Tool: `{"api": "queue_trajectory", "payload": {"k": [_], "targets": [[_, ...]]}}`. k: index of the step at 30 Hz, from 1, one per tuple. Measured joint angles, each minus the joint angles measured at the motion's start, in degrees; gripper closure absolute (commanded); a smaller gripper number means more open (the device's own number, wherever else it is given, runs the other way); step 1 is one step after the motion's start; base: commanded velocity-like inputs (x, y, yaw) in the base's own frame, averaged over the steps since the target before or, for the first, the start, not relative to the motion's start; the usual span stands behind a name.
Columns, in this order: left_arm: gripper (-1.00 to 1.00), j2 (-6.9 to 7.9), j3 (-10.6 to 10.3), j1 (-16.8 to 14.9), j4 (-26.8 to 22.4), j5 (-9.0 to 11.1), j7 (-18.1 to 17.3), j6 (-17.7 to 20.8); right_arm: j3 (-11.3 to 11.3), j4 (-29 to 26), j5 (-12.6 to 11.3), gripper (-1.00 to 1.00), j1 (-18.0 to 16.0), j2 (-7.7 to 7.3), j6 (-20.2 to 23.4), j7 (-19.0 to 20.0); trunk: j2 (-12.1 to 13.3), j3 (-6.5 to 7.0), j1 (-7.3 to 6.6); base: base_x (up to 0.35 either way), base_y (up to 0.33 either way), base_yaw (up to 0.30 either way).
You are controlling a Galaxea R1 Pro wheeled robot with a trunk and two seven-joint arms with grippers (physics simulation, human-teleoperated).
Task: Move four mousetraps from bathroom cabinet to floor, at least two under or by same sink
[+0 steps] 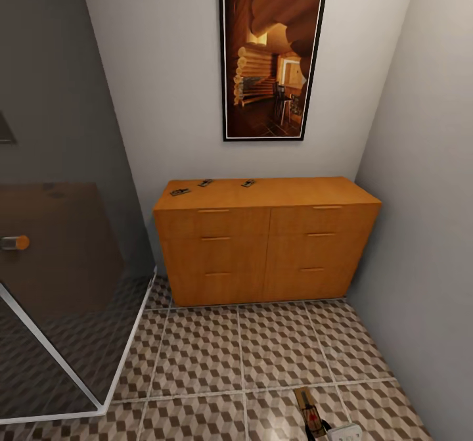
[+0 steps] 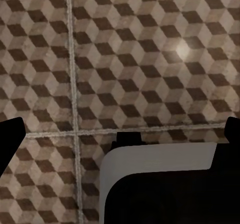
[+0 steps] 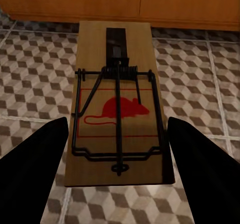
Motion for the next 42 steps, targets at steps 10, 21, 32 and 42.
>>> {"api": "queue_trajectory", "payload": {"k": [10, 21, 32, 42], "targets": [[-1.0, 0.52, 0.36, -0.01, -4.34, 0.06, 0.38, 2.44, -0.02, 0.07, 0.19, 1.0, 0.01, -0.25, 0.01, -2.76, 0.0, 0.0, 0.0, 0.0, 0.0, 0.0], [-1.0, 1.4, 0.48, -0.15, -46.98, -0.04, 1.83, 48.13, -0.01, 0.16, 0.28, 1.0, 0.0, -0.4, 0.07, -2.98, 0.0, 0.01, 0.0, 0.0, 0.0, 0.0], [-1.0, 2.47, 0.56, -11.62, -70.51, -0.11, 1.75, 73.87, -0.02, 0.17, 0.28, 1.0, 0.01, -0.46, 0.17, -3.02, 0.01, 0.02, 0.0, 0.0, 0.0, 0.0], [-1.0, 2.83, 0.56, -32.97, -60.94, -0.01, 1.85, 74.37, -0.01, 0.17, 0.27, 1.0, 0.01, -0.34, 1.3, -2.85, 0.01, 0.02, 0.0, 0.0, 0.0, 0.0]]}}
